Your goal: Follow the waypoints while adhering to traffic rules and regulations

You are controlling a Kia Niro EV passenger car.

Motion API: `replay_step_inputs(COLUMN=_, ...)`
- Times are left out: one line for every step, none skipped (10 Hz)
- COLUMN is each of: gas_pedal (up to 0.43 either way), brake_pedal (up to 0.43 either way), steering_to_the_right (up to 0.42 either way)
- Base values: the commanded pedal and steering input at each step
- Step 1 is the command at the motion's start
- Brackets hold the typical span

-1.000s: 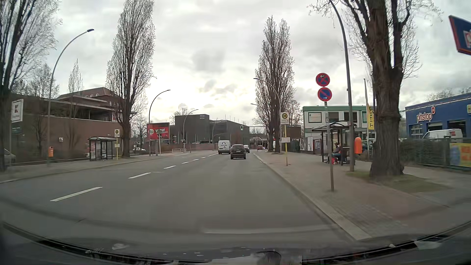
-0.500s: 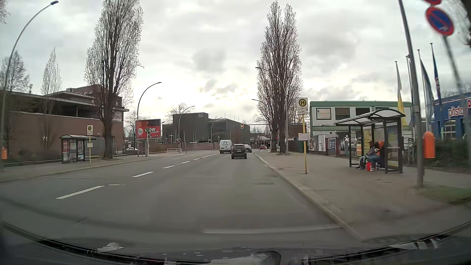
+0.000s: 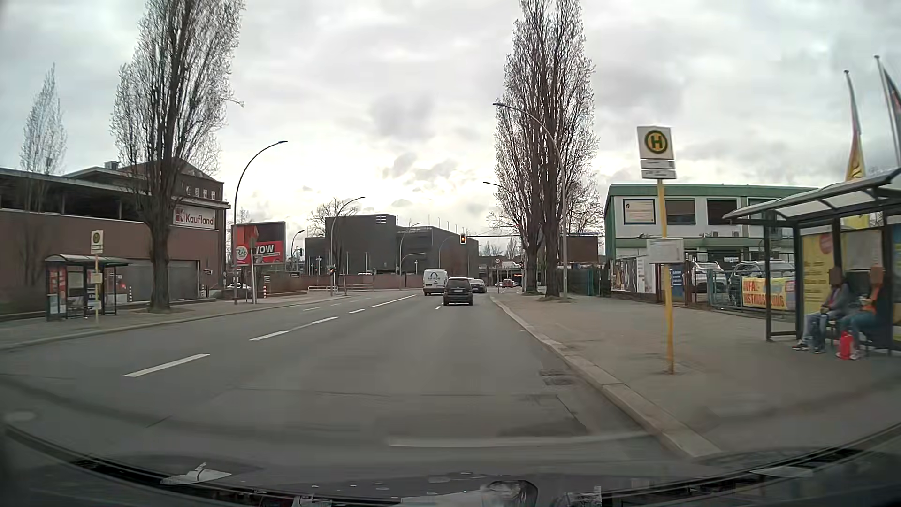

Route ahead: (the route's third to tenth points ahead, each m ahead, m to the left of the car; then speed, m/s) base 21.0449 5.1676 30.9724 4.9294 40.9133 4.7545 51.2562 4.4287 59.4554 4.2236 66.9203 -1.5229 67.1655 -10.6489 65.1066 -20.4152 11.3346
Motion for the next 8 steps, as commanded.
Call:
replay_step_inputs(gas_pedal=0.0, brake_pedal=0.012, steering_to_the_right=0.002)
replay_step_inputs(gas_pedal=0.0, brake_pedal=0.012, steering_to_the_right=0.002)
replay_step_inputs(gas_pedal=0.0, brake_pedal=0.012, steering_to_the_right=0.002)
replay_step_inputs(gas_pedal=0.0, brake_pedal=0.012, steering_to_the_right=0.0)
replay_step_inputs(gas_pedal=0.0, brake_pedal=0.012, steering_to_the_right=-0.006)
replay_step_inputs(gas_pedal=0.0, brake_pedal=0.012, steering_to_the_right=-0.007)
replay_step_inputs(gas_pedal=0.0, brake_pedal=0.012, steering_to_the_right=-0.007)
replay_step_inputs(gas_pedal=0.0, brake_pedal=0.012, steering_to_the_right=-0.006)
